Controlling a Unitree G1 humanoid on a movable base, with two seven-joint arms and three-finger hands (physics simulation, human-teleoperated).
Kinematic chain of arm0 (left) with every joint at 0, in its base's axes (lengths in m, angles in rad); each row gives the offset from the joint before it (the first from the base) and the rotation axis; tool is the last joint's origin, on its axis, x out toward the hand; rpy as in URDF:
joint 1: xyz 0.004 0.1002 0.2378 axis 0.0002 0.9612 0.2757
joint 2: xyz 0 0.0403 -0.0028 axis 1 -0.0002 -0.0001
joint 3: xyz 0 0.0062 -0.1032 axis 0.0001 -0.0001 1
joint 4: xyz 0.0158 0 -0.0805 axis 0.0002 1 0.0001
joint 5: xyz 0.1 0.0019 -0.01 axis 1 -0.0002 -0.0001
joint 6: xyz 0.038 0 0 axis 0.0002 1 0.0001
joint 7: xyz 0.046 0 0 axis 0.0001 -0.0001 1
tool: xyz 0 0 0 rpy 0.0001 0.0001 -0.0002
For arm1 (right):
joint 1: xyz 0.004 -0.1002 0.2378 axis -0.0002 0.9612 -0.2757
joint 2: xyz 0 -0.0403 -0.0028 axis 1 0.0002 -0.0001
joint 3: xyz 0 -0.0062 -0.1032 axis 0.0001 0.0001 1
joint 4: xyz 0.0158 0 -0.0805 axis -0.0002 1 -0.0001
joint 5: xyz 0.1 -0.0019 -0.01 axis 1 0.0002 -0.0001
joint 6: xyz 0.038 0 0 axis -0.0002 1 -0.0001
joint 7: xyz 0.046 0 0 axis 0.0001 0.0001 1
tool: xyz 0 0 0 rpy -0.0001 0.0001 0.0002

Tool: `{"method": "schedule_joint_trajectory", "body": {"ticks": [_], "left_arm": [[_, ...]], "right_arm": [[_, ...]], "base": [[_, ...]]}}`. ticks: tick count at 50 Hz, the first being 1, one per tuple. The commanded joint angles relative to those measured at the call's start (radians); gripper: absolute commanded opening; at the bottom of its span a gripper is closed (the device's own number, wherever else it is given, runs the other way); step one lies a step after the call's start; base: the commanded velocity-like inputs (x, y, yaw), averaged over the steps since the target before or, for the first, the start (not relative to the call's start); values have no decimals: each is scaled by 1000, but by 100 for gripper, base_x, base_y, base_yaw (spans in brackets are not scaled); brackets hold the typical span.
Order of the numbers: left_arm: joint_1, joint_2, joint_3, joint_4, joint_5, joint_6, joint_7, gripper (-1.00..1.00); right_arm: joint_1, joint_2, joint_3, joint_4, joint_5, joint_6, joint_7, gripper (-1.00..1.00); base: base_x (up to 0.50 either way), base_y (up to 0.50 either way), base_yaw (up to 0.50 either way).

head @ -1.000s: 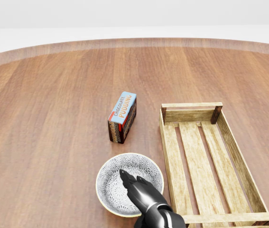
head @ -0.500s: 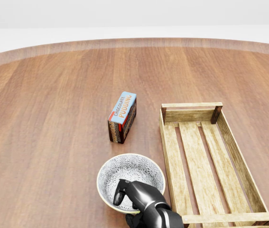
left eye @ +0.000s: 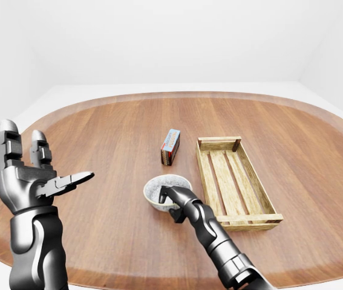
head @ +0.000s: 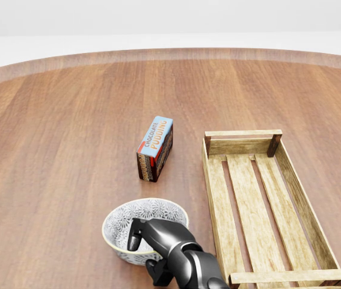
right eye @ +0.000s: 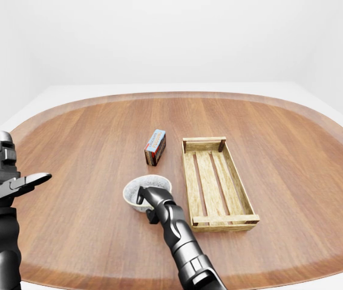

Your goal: Pick up the bowl on the left and put it in the tray.

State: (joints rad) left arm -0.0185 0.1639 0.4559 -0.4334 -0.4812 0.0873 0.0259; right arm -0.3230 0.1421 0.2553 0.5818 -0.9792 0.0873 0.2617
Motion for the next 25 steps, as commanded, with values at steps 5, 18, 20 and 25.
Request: {"method": "schedule_joint_trajectory", "body": {"ticks": [5, 18, 20, 25], "left_arm": [[0, -1, 0, -9, -2, 0, 3, 100], [2, -2, 0, -12, -2, 0, 2, 100], [2, -2, 1, -11, -3, 0, 2, 100], [2, -2, 2, -9, -3, 0, 1, 100]], "right_arm": [[-38, 27, 23, -142, -99, 0, 148, -100], [-71, 12, -4, -348, -212, 0, 305, -100], [-74, 12, -10, -362, -220, 0, 314, -100], [-78, 6, -25, -416, -234, 0, 344, -100]], "base": [[0, 0, 0], [0, 0, 0], [0, 0, 0], [0, 0, 0]]}}
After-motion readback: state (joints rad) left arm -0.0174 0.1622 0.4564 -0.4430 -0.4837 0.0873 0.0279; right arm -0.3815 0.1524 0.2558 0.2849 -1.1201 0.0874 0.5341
